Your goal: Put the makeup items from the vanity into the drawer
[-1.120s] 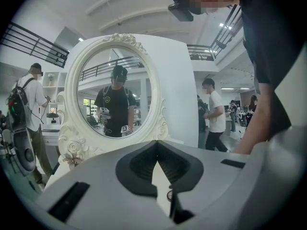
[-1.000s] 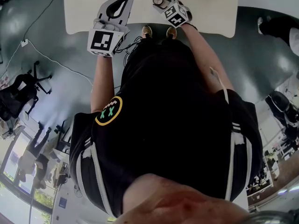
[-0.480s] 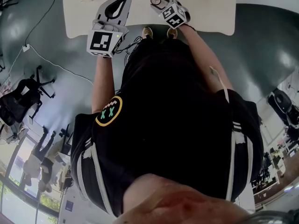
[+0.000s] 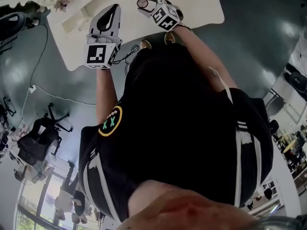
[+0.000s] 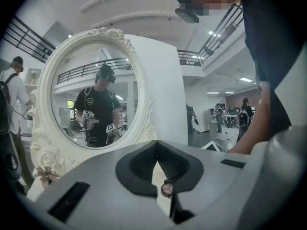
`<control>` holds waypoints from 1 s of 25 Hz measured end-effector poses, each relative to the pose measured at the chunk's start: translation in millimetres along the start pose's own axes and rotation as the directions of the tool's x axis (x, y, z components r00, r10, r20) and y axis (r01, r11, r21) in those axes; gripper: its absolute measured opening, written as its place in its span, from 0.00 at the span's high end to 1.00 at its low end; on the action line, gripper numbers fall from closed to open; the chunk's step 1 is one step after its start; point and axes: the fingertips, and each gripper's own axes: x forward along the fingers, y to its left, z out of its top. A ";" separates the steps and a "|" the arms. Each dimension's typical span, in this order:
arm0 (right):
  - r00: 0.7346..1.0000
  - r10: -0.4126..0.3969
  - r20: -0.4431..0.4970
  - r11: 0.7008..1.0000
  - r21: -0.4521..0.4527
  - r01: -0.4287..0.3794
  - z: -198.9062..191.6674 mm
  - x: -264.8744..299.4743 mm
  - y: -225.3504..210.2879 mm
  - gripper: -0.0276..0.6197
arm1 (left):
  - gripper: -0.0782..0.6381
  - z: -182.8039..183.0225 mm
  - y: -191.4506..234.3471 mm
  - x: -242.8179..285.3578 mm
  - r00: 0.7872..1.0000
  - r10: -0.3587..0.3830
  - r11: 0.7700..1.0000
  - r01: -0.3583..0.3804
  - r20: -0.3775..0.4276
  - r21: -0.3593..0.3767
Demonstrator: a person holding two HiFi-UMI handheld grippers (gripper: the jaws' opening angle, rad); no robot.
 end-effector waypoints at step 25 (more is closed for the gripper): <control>0.942 -0.315 -0.113 0.924 0.191 0.332 -57.7 -87.4 -178.3 0.59 | 0.87 9.3 -42.2 63.4 0.982 -0.189 0.982 0.189 0.021 0.005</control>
